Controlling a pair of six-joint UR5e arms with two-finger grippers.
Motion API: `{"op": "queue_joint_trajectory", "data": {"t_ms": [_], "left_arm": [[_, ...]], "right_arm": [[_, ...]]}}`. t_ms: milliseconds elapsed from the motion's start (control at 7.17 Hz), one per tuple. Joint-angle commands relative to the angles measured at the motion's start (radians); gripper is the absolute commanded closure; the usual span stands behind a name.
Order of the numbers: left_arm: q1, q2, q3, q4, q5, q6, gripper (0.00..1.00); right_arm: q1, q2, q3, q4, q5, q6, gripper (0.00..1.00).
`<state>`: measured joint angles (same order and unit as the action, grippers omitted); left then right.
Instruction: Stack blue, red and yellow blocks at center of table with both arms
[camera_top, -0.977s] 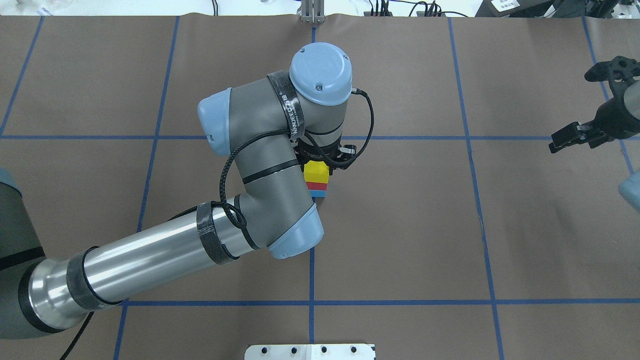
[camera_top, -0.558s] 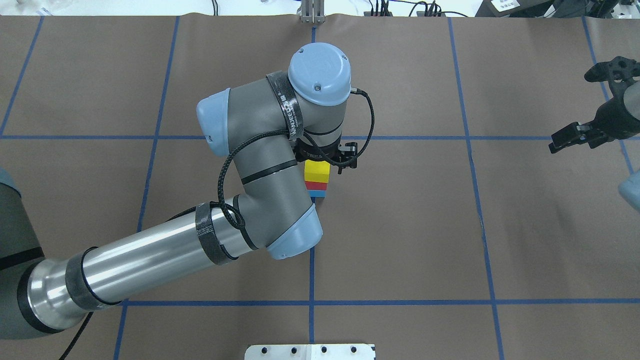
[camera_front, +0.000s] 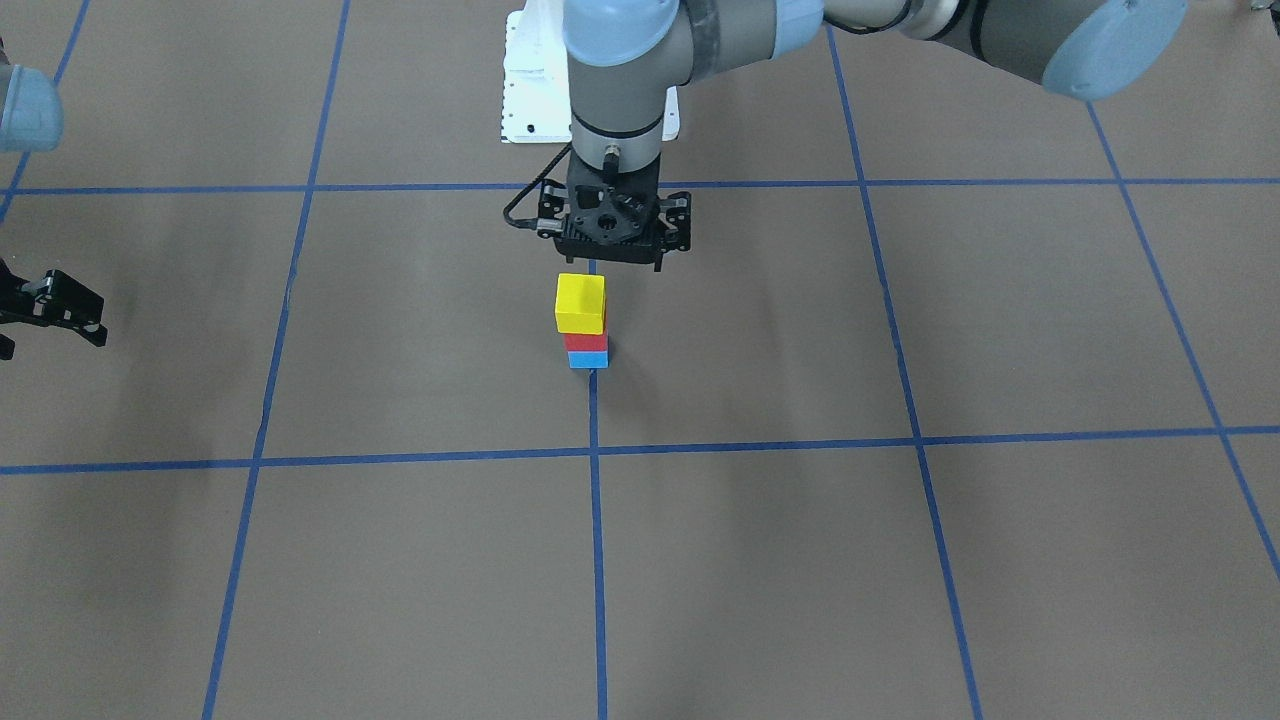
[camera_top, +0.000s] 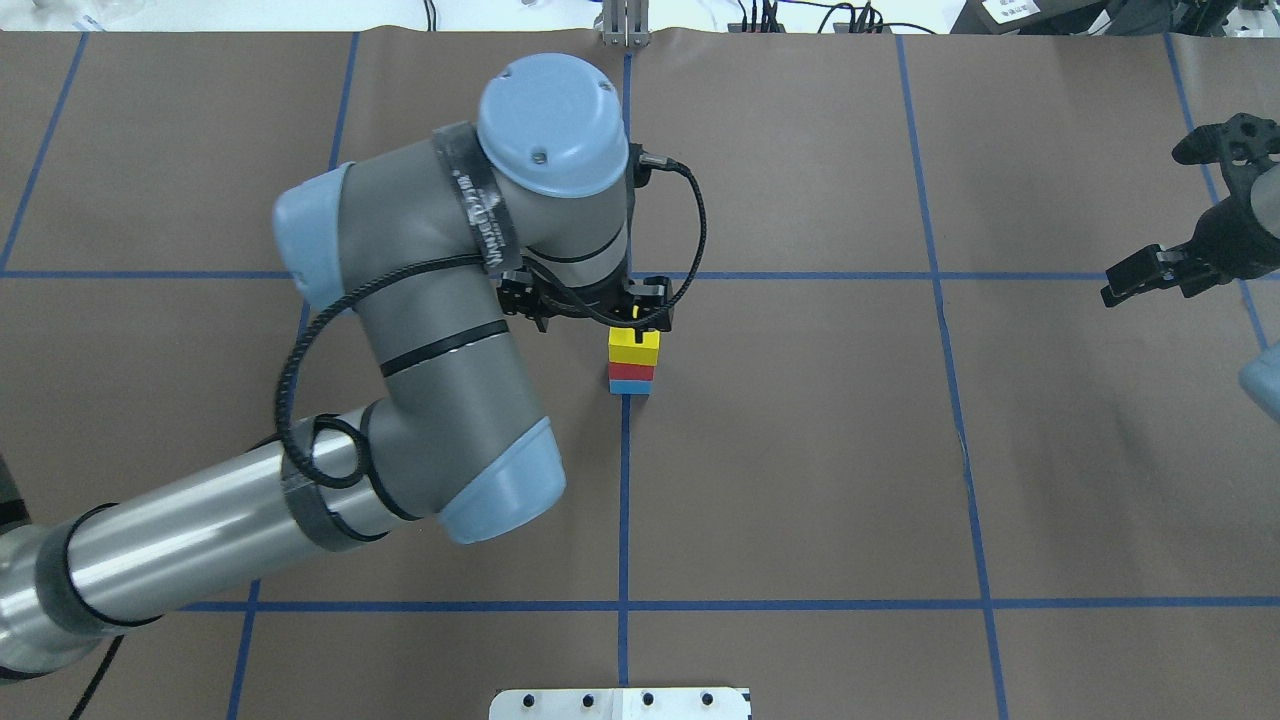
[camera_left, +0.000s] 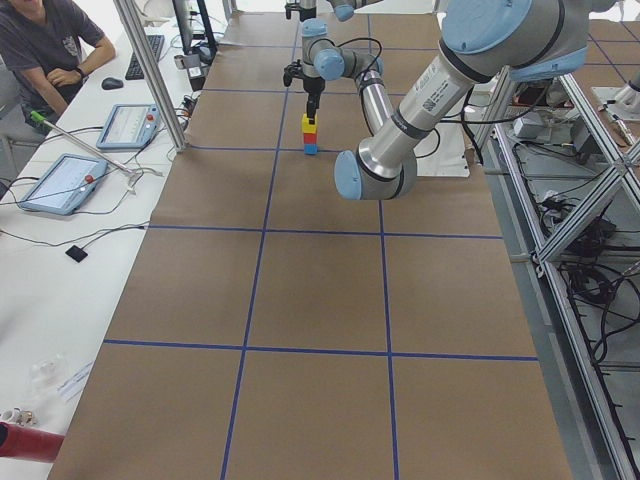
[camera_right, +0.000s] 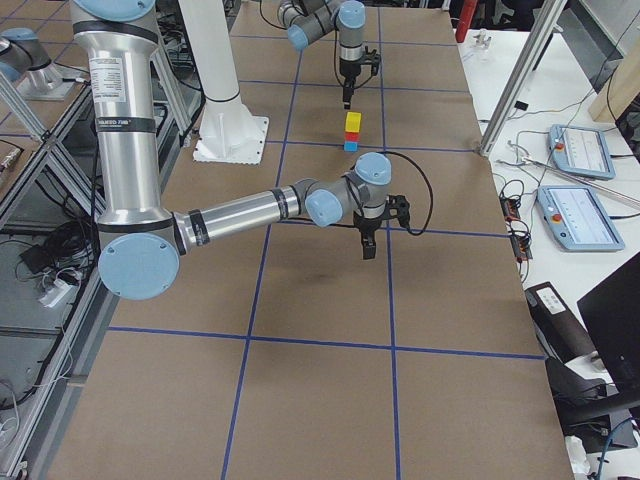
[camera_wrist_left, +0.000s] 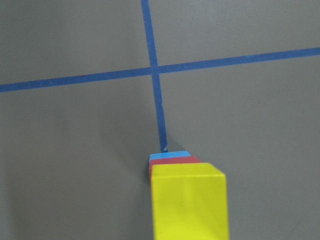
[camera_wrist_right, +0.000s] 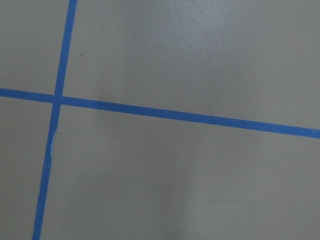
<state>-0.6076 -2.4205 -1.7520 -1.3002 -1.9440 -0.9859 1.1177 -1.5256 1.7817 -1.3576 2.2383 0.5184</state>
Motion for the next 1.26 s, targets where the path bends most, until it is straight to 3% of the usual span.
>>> {"op": "queue_joint_trajectory", "data": {"t_ms": [0, 279, 419, 558, 698, 1116], "left_arm": [[-0.136, 0.327, -0.298, -0.007, -0.065, 0.227, 0.01], [-0.367, 0.591, -0.331, -0.077, -0.162, 0.525, 0.01], [-0.524, 0.698, -0.257, -0.147, -0.243, 0.753, 0.01], [-0.629, 0.736, -0.177, -0.157, -0.329, 0.844, 0.01], [-0.746, 0.767, -0.081, -0.168, -0.338, 0.977, 0.01], [-0.88, 0.772, 0.061, -0.166, -0.354, 1.093, 0.01]], "right_arm": [[0.027, -0.028, 0.001, 0.002, 0.001, -0.012, 0.0], [0.079, -0.08, -0.031, 0.135, 0.007, -0.043, 0.0], [0.103, -0.09, -0.031, 0.14, 0.02, -0.043, 0.0], [0.144, -0.096, -0.031, 0.14, 0.07, -0.056, 0.0], [0.193, -0.111, -0.039, 0.14, 0.122, -0.099, 0.0], [0.29, -0.129, -0.05, 0.121, 0.133, -0.218, 0.0]]}}
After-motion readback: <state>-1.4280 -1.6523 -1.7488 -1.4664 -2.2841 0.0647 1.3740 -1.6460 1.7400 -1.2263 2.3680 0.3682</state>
